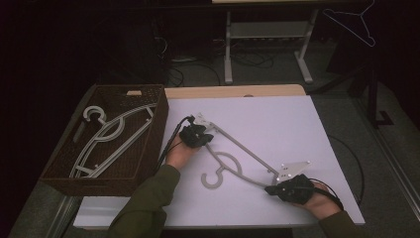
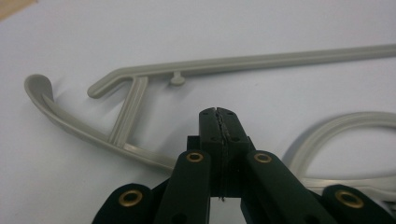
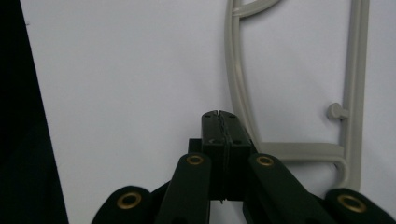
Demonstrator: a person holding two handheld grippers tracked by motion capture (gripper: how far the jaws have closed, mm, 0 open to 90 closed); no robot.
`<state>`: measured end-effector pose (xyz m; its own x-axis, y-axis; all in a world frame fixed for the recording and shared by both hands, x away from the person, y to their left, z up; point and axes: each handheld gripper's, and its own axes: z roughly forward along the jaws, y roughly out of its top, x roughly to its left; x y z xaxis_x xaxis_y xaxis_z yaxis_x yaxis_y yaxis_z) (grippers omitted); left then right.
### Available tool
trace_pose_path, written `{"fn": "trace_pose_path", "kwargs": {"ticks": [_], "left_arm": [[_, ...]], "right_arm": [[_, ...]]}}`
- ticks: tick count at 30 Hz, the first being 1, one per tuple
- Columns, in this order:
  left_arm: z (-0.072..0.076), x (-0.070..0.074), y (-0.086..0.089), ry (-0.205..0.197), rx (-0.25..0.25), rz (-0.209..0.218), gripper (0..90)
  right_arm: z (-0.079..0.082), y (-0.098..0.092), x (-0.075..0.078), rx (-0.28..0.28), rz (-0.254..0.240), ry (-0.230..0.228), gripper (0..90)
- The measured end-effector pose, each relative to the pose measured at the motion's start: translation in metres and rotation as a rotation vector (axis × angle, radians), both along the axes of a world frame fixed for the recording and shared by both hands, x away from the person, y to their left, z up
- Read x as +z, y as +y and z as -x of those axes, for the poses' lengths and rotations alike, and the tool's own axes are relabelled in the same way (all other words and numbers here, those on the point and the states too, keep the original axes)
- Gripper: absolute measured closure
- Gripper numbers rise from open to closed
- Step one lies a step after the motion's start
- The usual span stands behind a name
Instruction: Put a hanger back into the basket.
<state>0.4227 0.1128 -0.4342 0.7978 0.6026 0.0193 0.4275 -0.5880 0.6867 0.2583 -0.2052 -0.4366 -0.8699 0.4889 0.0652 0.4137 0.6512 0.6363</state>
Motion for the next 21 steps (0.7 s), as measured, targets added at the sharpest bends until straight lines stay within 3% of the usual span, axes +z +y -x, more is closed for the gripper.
{"fn": "trace_pose_path", "kwargs": {"ticks": [2, 4, 10, 14, 16, 18, 21], "left_arm": [[0.0, -0.003, -0.001, 0.018, 0.006, -0.015, 90.0], [0.001, -0.004, 0.0, 0.04, 0.006, -0.003, 90.0], [0.01, -0.005, -0.001, 0.081, -0.029, -0.041, 90.0], [0.018, -0.003, 0.004, 0.118, -0.052, -0.039, 90.0], [0.024, -0.003, 0.005, 0.149, -0.059, -0.018, 90.0], [0.03, -0.002, 0.006, 0.144, -0.083, -0.043, 90.0], [0.041, -0.002, 0.008, 0.173, -0.1, -0.026, 90.0]], "right_arm": [[0.0, 0.0, 0.0, -0.012, 0.008, 0.002, 89.1], [-0.002, 0.0, 0.0, -0.017, 0.022, -0.005, 89.2], [-0.01, -0.003, -0.001, -0.051, 0.046, -0.028, 89.2], [-0.023, -0.007, -0.002, -0.093, 0.06, -0.041, 89.3], [-0.031, -0.008, -0.001, -0.118, 0.065, -0.05, 89.2], [-0.04, -0.009, -0.001, -0.143, 0.07, -0.055, 89.3], [-0.053, -0.012, -0.001, -0.184, 0.079, -0.068, 89.3]]}}
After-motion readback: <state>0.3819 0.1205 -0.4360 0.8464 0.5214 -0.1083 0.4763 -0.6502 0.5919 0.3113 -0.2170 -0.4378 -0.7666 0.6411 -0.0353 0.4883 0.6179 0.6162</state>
